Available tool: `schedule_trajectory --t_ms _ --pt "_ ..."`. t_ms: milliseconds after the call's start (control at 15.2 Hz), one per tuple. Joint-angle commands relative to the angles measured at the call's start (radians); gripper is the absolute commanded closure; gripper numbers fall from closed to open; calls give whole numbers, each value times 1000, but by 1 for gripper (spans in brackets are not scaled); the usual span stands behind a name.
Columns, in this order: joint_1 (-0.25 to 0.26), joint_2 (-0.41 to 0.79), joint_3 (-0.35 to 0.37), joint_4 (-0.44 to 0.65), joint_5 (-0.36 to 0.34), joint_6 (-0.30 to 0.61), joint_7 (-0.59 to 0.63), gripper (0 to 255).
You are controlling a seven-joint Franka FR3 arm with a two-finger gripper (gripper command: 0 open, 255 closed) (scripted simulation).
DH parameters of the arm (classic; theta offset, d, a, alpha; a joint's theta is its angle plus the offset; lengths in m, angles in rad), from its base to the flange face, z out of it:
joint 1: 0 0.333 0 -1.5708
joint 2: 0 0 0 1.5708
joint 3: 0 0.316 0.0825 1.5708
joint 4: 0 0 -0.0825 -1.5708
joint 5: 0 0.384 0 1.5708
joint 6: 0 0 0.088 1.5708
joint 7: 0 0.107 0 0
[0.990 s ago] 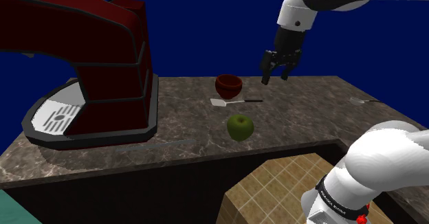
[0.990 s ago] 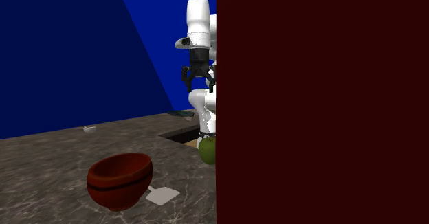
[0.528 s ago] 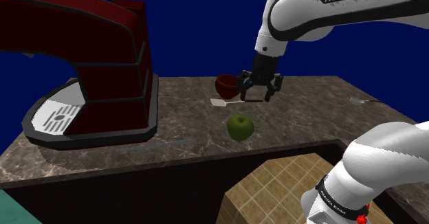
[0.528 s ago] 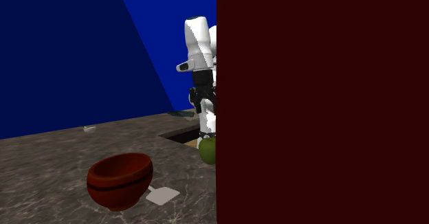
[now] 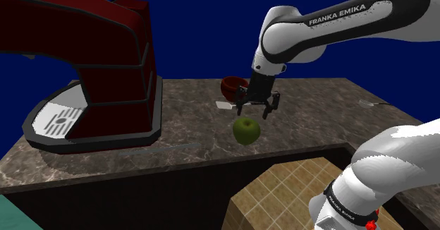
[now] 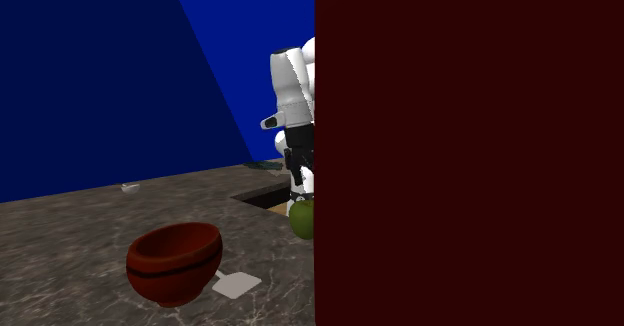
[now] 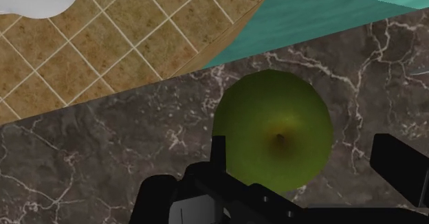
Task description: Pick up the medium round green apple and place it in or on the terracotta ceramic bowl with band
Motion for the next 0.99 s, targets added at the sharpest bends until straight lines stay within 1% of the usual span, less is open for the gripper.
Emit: schedule_trajectory --t_ms 0,66,594,660,924 --pt "2 15 8 -16 7 33 0 0" --pt "5 26 14 -31 12 57 -2 0" --pt "5 25 14 -31 12 57 -1 0" --pt "5 25 14 -31 12 57 -1 255" --pt "5 25 14 -31 12 57 -1 255"
